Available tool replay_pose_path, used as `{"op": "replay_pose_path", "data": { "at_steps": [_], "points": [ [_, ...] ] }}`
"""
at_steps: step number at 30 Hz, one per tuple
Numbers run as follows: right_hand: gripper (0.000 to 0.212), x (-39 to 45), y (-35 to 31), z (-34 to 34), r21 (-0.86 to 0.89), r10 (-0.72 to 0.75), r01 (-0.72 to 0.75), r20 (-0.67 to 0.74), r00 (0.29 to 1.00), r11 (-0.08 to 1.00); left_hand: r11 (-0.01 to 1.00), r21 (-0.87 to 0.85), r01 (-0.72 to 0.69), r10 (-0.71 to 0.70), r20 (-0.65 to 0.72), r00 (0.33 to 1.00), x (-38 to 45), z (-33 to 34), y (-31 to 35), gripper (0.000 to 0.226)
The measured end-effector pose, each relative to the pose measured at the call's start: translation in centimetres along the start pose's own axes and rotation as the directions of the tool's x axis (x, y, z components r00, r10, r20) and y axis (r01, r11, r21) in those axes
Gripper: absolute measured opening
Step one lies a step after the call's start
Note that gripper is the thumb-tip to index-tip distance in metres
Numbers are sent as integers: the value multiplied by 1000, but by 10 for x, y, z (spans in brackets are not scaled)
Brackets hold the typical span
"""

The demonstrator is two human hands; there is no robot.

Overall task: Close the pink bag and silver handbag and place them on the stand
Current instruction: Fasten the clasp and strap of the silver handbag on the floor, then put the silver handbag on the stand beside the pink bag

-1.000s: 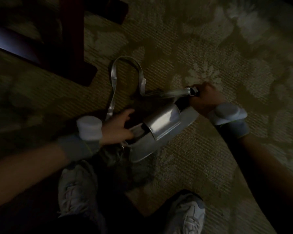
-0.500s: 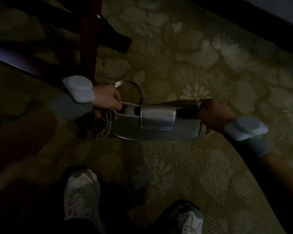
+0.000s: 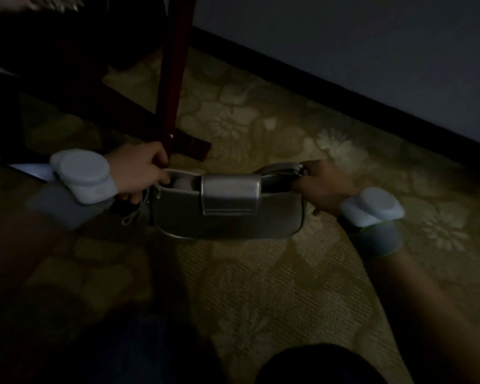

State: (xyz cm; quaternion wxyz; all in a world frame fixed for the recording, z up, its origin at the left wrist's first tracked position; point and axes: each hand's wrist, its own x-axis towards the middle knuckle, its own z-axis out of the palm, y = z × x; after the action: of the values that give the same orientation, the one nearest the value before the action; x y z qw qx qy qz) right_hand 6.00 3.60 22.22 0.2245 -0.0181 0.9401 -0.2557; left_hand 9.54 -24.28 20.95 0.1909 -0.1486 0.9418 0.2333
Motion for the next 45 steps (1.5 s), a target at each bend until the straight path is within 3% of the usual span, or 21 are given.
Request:
{"op": "replay_pose_path", "data": {
  "at_steps": [8, 18, 24, 30, 33, 40, 45],
  "points": [
    [29, 2, -36, -69, 30, 21, -21, 24, 1000, 999, 993, -91, 73, -65, 95, 993, -10, -69, 44, 27],
    [25, -51, -157, -264, 12, 28, -27, -8, 1000, 1000, 986, -150, 70, -46, 159, 986, -77, -274, 141, 25],
    [25, -104, -248, -370, -84, 17, -35, -213, 977, 996, 986, -161, 50, -36, 88, 995, -134, -411, 189, 26],
    [25, -180, -364, -488, -97, -69, 44, -273, 960, 994, 977, -213, 24, -13, 54, 998, -207, -560, 221, 16],
    [20, -203, -412, -508, -127, -78, 40, -317, 945, 991, 980, -197, 7, -10, -15, 1000, -233, -601, 217, 12],
    [23, -243, -490, -535, -19, -164, 164, -237, 958, 986, 983, -146, -109, 71, -244, 967, -291, -672, 188, 3],
    [21, -244, -517, -526, 44, -206, 219, -200, 958, 975, 989, -63, -131, 109, -279, 954, -308, -700, 171, 2]
  ]
}}
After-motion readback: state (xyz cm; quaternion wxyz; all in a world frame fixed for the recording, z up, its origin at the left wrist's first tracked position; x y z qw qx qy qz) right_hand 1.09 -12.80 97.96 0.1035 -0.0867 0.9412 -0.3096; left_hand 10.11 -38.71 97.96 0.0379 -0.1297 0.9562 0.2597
